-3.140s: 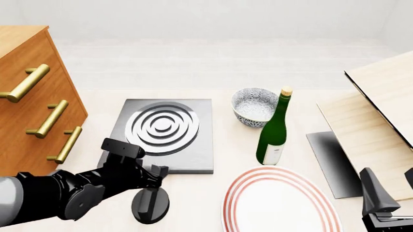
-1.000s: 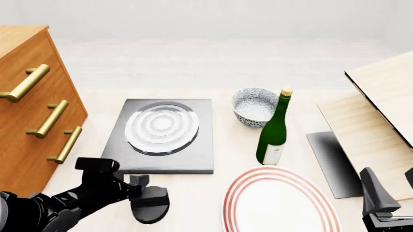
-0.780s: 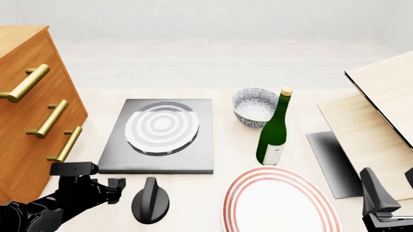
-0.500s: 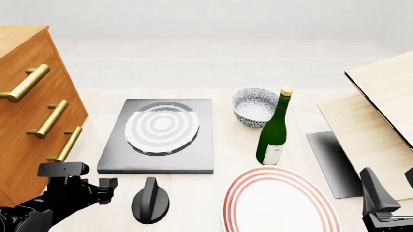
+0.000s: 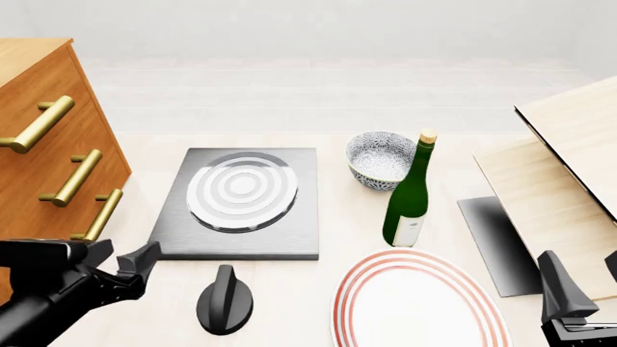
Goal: Turn on the stove.
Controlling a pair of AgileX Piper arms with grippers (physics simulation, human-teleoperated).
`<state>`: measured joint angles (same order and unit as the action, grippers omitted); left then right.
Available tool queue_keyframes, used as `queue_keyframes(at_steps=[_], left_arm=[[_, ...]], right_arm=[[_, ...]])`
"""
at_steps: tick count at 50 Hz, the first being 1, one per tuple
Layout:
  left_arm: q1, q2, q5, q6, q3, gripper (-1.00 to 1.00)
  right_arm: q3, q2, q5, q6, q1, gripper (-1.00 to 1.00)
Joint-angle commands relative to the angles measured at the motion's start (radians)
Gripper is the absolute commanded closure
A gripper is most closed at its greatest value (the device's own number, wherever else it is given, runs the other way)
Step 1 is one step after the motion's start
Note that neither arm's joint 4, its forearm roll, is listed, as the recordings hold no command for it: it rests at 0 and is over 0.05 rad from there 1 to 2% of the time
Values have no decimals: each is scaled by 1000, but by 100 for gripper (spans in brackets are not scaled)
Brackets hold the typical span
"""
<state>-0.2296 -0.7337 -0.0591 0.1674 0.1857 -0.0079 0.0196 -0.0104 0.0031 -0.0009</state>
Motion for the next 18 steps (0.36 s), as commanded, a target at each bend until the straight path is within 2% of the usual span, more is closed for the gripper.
queue_keyframes(at_steps=[1, 4, 8, 13, 18], left_arm=[[-5, 245, 116, -41, 24, -100], [-1, 268, 120, -23, 22, -100], [-20, 379, 144, -49, 27, -100], [-10, 567, 197, -125, 31, -100], [-54, 630, 204, -123, 31, -100]], right_arm=[[0, 0, 0, 0, 0, -100], [0, 0, 0, 0, 0, -100], [0, 0, 0, 0, 0, -100], [0, 0, 0, 0, 0, -100], [0, 0, 0, 0, 0, -100]])
